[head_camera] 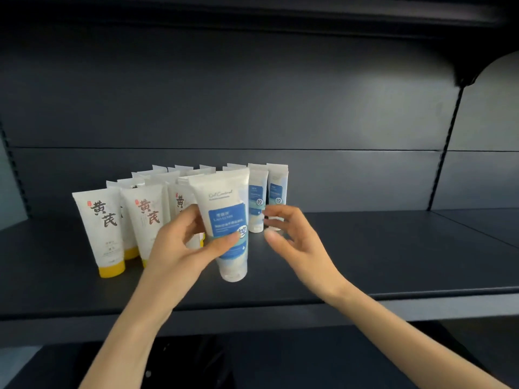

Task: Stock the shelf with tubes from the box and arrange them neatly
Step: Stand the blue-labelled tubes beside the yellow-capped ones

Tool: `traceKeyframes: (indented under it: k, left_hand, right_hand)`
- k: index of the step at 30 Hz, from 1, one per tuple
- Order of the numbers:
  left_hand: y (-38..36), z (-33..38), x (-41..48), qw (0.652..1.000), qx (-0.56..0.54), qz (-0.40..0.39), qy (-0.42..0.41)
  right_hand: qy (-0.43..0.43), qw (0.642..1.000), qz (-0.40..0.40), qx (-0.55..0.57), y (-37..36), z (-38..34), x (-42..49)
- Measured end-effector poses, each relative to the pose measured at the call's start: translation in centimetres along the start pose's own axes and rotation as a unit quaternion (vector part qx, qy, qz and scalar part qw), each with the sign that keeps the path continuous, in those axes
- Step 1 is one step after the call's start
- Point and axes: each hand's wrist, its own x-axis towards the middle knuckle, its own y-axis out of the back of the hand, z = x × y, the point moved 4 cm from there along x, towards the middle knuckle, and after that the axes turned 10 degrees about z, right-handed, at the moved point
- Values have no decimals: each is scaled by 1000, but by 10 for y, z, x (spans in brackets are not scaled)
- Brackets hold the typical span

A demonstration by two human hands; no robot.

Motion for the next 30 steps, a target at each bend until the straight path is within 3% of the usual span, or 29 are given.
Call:
traceKeyframes:
  k: [4, 15, 19, 21, 24, 30]
  left_hand:
    - [-9, 3, -9, 999, 5, -31, -24]
    - [8, -5, -21, 999, 30, 39, -24]
    - [32, -15, -27, 990, 127, 32, -44]
    - [47, -24, -32, 956, 280, 26, -87]
    - [63, -44, -40, 866, 491, 2, -96]
    - [82, -70, -51, 816, 575, -20, -54]
  right_hand:
    - [22, 998, -59, -19, -19, -3, -28]
    - [25, 998, -61, 6, -48, -4, -28]
    - [14, 999, -42, -4, -54, 0, -5]
    - [8, 999, -15, -34, -52, 5, 15]
    - [-13, 997, 23, -78, -51, 22, 48]
    - [-79, 977, 78, -182, -57, 74, 88]
